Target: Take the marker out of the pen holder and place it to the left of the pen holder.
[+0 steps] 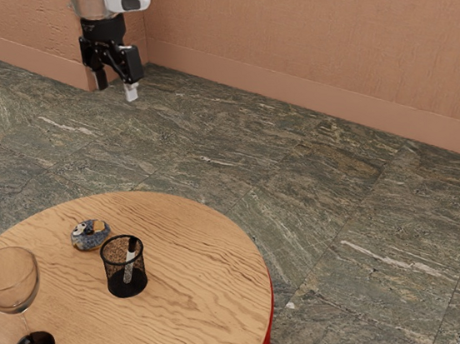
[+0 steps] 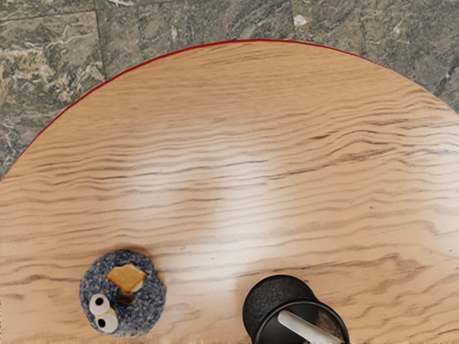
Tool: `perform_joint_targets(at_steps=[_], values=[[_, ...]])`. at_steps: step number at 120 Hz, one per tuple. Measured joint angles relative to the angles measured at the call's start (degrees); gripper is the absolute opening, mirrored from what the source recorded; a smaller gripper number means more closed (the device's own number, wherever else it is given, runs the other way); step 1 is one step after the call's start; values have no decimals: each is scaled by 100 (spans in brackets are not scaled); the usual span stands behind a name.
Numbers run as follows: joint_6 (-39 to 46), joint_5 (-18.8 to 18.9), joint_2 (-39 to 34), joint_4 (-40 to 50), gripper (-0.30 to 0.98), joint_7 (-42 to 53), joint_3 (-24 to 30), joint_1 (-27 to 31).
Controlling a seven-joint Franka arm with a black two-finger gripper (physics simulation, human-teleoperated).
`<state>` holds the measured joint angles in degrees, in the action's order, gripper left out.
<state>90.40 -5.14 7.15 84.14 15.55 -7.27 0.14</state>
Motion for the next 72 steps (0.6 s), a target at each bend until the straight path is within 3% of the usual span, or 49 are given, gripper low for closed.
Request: perform_joint_targets(at_steps=[12, 22, 48, 72], values=[[-8, 11, 2, -3, 69, 44, 11, 8], [9, 290, -47, 86, 69, 78, 426, 95], [762, 989, -340, 2332, 69, 152, 1068, -45], [1335, 1410, -53, 2818, 69, 207, 1395, -35]])
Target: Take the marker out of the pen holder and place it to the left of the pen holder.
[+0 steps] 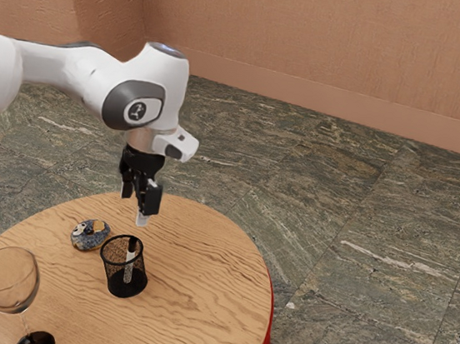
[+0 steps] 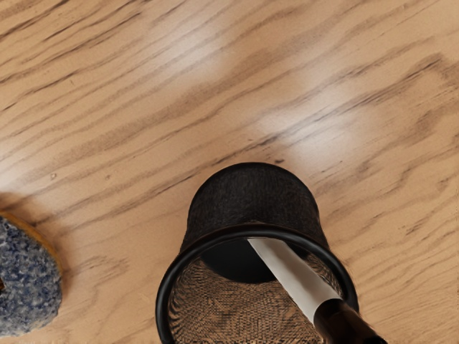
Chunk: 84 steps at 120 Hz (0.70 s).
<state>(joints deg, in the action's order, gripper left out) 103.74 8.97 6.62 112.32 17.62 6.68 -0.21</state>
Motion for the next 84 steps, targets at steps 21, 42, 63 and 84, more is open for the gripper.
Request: perform_joint_targets(at_steps=[21, 42, 63, 84], values=[[266, 81, -404, 689, 69, 10, 302, -59], [365, 100, -193, 812, 69, 13, 334, -119], [373, 129, -66, 815, 69, 19, 333, -10], [342, 179, -53, 819, 37, 19, 334, -27]])
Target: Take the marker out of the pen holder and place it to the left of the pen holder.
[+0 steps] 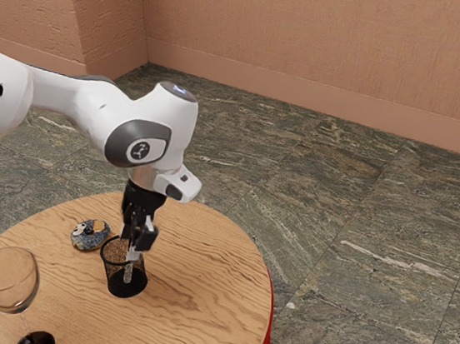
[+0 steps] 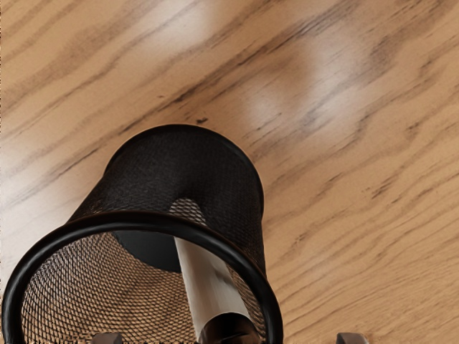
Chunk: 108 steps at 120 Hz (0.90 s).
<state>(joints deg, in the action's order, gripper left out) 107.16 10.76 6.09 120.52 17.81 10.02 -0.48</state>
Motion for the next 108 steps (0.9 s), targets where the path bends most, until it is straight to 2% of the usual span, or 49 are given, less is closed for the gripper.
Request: perform_joint_targets(at_steps=[14, 32, 56, 67, 84, 92, 108], values=[[-12, 17, -8, -7, 14, -17, 0, 7], [-42, 33, -45, -27, -1, -33, -6, 4], [-516, 80, -454, -542, -7, -56, -152, 29], [-1006, 87, -720, -928, -9, -48, -404, -76], [-1583, 72, -1330, -979, -10, -1, -891, -49], [-1896, 74, -1257, -965, -10, 20, -1131, 79], [-2401, 73, -533, -922, -10, 62, -1520, 134]])
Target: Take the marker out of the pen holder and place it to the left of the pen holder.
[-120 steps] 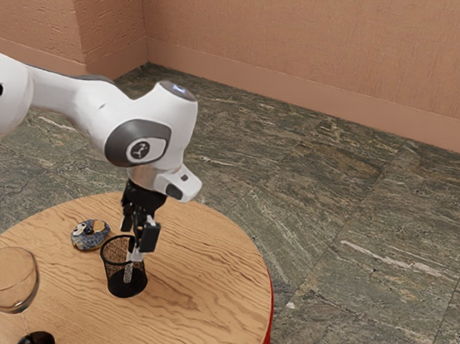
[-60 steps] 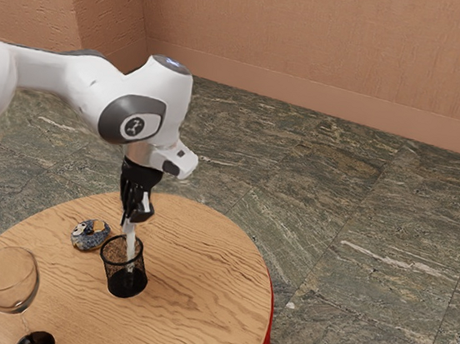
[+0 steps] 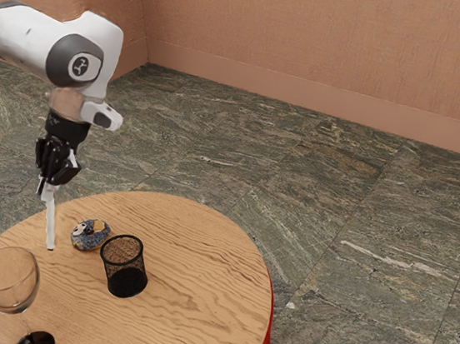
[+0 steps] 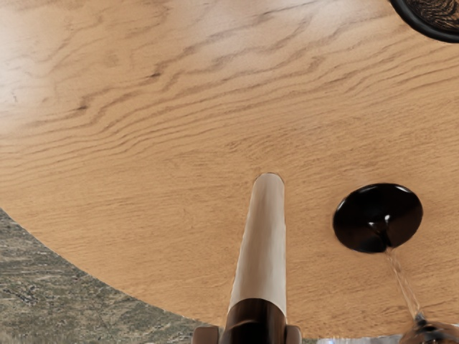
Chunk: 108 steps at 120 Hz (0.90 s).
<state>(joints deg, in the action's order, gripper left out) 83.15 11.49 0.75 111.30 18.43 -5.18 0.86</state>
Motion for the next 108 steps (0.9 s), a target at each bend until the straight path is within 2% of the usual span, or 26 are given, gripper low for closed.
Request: perform_joint_targets(at_steps=[12, 42, 84, 108], values=[[-208, 7, 461, 37, -10, 29, -38, 182], [-384, 132, 1323, 24, -10, 89, -39, 50], [-423, 170, 1872, -58, -6, 133, -44, 41], [-408, 261, 2032, -427, 11, 167, 133, 19]])
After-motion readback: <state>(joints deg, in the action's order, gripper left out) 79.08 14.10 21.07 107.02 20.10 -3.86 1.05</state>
